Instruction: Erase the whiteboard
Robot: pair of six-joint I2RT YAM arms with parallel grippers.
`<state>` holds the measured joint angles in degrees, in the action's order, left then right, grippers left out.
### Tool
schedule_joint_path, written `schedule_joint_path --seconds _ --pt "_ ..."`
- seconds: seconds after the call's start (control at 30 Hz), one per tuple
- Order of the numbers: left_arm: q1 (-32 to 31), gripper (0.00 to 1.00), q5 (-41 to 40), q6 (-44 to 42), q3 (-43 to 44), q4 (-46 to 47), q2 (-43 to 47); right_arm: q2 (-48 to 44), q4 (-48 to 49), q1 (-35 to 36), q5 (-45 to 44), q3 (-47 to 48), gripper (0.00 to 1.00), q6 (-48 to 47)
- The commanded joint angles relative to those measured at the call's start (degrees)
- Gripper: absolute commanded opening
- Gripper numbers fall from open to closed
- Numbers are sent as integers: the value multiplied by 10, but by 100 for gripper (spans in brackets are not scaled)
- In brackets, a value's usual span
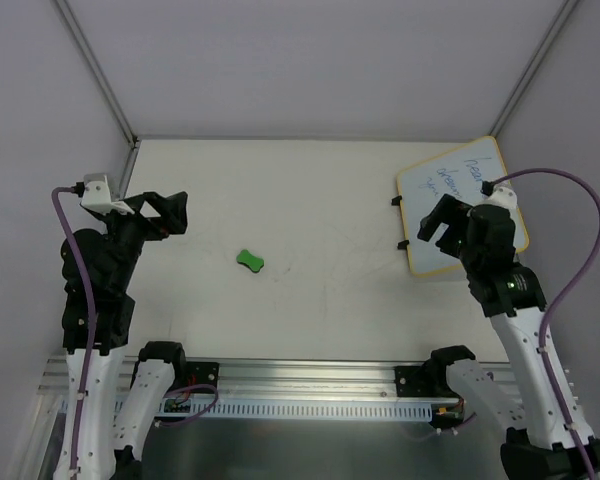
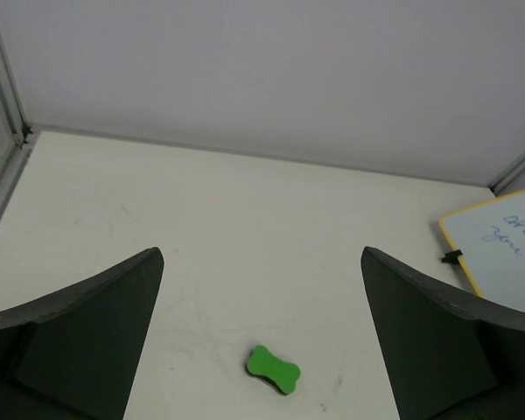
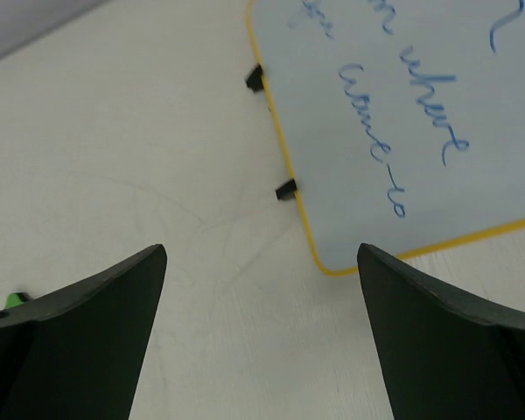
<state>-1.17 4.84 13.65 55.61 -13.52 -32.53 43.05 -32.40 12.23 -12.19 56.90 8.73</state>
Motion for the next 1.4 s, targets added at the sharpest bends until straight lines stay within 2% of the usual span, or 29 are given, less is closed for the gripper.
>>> schedule_joint_path --seconds 0.0,0.03,0.13,0.3,0.33,0.47,0.6,0.77,0.83,0.9,0.93,1.0,1.07,1.17,1.23,1.37 --pt "-5 99 37 32 -19 5 -4 30 -28 11 -100 -22 94 114" --pt "-5 99 40 34 -24 4 -6 44 -37 17 -116 -28 90 129" --pt "-5 99 51 44 -39 2 -15 109 -62 41 -175 -30 88 200" --pt "-5 99 61 56 -53 1 -24 237 -123 109 -278 47 79 310" --pt "-5 99 66 59 -56 -1 -24 281 -143 117 -290 63 79 335" --pt "-5 99 77 64 -63 -4 -21 339 -159 126 -303 98 77 383" --pt "-5 99 80 63 -70 -5 -11 349 -97 123 -289 87 79 315" --pt "-5 99 73 59 -74 -10 -11 355 -100 114 -294 79 79 342" --pt "-6 99 76 59 -70 -12 -11 340 -96 87 -287 80 79 329" --pt "-6 99 76 57 -65 -12 -10 322 -92 59 -267 98 82 276" --pt "-6 99 76 57 -63 -13 -9 316 -89 30 -250 107 87 213" --pt "-6 99 75 57 -61 -13 -10 296 -67 0 -223 117 89 137" --pt "-6 99 76 63 -59 -14 -12 254 -37 -52 -154 120 94 50" --pt "-6 99 87 70 -50 -13 -25 215 -31 -122 -75 124 99 -21" --pt "-6 99 91 72 -45 -13 -36 205 -38 -175 -38 124 99 -40" --pt "-7 99 90 67 -34 -14 -40 201 -40 -222 -27 126 99 -51"
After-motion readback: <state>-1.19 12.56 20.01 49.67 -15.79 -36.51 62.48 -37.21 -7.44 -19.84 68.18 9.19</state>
